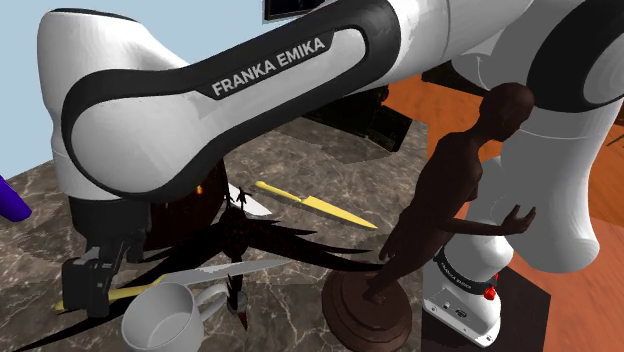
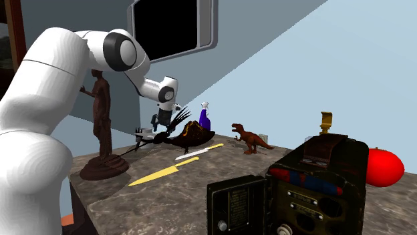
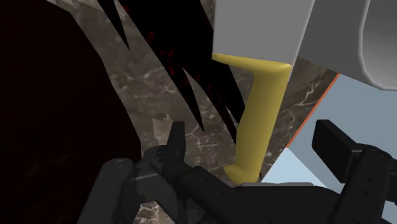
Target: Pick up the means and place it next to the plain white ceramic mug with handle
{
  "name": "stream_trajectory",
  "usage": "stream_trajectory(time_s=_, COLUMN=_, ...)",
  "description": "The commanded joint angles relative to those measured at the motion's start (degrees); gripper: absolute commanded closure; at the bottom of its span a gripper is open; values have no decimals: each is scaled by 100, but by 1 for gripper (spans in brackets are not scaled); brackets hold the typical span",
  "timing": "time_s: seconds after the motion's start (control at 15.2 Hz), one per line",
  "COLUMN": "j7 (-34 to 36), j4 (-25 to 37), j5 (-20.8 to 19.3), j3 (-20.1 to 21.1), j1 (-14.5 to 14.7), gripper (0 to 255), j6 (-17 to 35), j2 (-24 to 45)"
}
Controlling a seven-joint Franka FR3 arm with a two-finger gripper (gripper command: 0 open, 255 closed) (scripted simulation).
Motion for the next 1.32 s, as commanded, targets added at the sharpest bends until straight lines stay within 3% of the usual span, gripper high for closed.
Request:
stream_trajectory(time_s=0.0, j7=8, j4=5, j5=-10, j3=2, j1=24, gripper=0, j6=78, j2=75)
stream_trajectory(time_s=0.46, j7=8, j4=6, j5=-10, j3=2, j1=24, gripper=0, j6=76, j2=75)
stream_trajectory(time_s=0.53, j7=8, j4=6, j5=-10, j3=2, j1=24, gripper=255, j6=76, j2=75)
stream_trajectory(time_s=1.25, j7=40, j4=74, j5=-16, j3=2, j1=21, gripper=255, j6=-47, j2=15)
